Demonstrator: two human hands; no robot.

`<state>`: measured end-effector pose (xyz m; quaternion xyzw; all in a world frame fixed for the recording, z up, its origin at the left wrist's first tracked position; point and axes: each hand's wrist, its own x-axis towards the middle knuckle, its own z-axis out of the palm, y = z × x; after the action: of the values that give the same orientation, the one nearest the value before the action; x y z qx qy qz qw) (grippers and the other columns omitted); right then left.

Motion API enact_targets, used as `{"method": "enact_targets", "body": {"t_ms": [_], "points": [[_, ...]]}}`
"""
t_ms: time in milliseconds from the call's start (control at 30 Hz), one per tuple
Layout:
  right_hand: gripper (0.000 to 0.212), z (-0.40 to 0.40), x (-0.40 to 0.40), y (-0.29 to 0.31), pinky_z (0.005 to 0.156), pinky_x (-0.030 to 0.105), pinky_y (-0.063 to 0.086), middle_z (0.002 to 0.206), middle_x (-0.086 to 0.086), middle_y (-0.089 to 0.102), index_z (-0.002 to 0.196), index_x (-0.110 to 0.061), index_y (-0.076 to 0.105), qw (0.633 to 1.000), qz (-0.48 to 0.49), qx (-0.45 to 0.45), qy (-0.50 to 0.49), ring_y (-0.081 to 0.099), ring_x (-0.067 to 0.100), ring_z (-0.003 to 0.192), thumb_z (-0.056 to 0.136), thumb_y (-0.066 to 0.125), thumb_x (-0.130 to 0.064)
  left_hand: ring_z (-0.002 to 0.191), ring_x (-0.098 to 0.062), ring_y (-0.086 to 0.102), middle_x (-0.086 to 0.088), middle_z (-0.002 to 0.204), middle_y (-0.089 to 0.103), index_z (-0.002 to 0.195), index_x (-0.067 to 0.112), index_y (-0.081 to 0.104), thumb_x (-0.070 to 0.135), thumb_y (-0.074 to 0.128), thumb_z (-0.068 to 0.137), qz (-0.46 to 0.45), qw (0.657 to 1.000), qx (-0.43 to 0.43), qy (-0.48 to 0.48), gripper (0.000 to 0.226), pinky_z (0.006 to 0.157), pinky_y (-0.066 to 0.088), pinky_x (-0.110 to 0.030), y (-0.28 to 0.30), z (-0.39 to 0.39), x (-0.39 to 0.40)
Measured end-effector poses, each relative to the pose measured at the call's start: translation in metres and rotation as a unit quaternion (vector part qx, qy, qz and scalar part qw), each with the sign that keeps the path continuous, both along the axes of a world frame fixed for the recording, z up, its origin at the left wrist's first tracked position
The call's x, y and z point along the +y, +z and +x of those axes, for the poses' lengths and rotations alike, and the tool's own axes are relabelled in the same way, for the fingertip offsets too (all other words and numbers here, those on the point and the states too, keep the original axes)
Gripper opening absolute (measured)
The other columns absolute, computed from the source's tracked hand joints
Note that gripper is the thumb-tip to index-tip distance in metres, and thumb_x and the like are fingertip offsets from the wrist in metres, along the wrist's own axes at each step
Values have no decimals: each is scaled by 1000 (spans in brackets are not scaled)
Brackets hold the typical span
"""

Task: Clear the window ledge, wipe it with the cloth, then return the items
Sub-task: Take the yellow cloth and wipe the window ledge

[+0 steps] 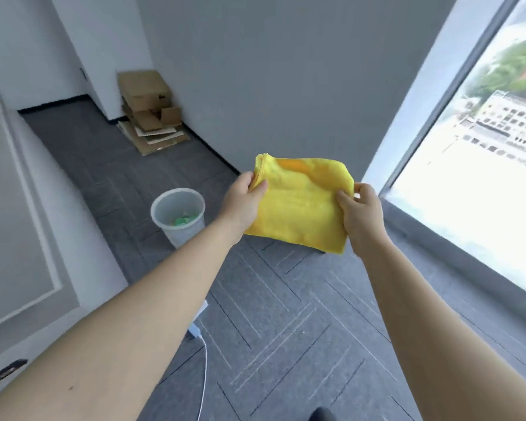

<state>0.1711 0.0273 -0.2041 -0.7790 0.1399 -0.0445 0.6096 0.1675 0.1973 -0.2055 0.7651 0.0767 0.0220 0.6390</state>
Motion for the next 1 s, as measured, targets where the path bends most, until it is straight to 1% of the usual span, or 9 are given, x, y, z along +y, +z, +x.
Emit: {"method": "enact_targets", "body": {"t_ms": [100, 200, 267, 333, 400, 500, 667, 833, 1000], "points": [[16, 4, -86, 0, 69, 30, 43, 88, 2, 54, 107, -10, 51, 998, 25, 3, -49, 51, 18, 81, 92, 48, -12, 90, -17, 50, 10, 85, 53, 97, 20, 49, 18, 44, 92, 0, 996, 15, -86, 7, 67, 41, -22, -3, 23, -81], [11, 17, -174, -5, 71, 32, 42, 91, 4, 54, 102, -12, 49, 996, 29, 15, -85, 51, 19, 83, 91, 48, -10, 96, -17, 52, 3, 105, 54, 115, 18, 50, 15, 44, 92, -8, 989, 42, -145, 24, 71, 45, -28, -12, 51, -167], [6, 31, -229, -11, 68, 30, 41, 83, 0, 53, 96, -12, 50, 994, 31, 24, -103, 50, 15, 75, 90, 49, -9, 100, -17, 51, 3, 110, 52, 124, 16, 46, 12, 43, 92, 5, 984, 54, -168, 32, 82, 43, -30, -19, 72, -224], [7, 46, -280, -19, 62, 27, 40, 76, -2, 50, 83, -12, 50, 992, 28, 33, -122, 47, 14, 69, 89, 51, -9, 102, -19, 51, 1, 111, 52, 123, 20, 46, 10, 43, 91, 9, 980, 60, -189, 33, 92, 43, -36, -28, 94, -276], [10, 62, -323, -28, 67, 31, 42, 79, 2, 52, 79, -13, 50, 990, 35, 43, -132, 48, 17, 72, 89, 51, -11, 103, -20, 52, -3, 114, 55, 118, 24, 48, 9, 44, 90, 10, 976, 65, -206, 32, 98, 43, -39, -38, 115, -320], [8, 84, -374, -43, 64, 31, 41, 82, 6, 53, 80, -12, 51, 986, 53, 57, -151, 49, 20, 75, 88, 53, -13, 102, -22, 55, -3, 114, 56, 120, 25, 48, 11, 44, 91, 11, 969, 95, -227, 33, 93, 46, -39, -51, 146, -372], [20, 136, -436, -69, 74, 39, 41, 87, 14, 51, 69, -14, 49, 979, 77, 77, -171, 48, 25, 82, 86, 57, -21, 100, -20, 52, -5, 120, 53, 128, 20, 44, 10, 43, 92, 28, 962, 122, -244, 37, 83, 41, -31, -68, 205, -432], [25, 215, -487, -101, 72, 38, 41, 73, 7, 50, 64, -15, 49, 974, 85, 93, -190, 49, 24, 80, 87, 58, -17, 102, -19, 50, -6, 124, 53, 129, 18, 42, 7, 41, 92, 47, 955, 128, -264, 39, 71, 43, -25, -99, 291, -485], [23, 311, -533, -141, 79, 45, 48, 73, 5, 54, 64, -17, 52, 965, 92, 111, -219, 53, 26, 82, 86, 60, -16, 101, -20, 49, -13, 127, 53, 129, 17, 42, 5, 41, 91, 74, 944, 152, -282, 39, 86, 39, -30, -136, 388, -535]]}}
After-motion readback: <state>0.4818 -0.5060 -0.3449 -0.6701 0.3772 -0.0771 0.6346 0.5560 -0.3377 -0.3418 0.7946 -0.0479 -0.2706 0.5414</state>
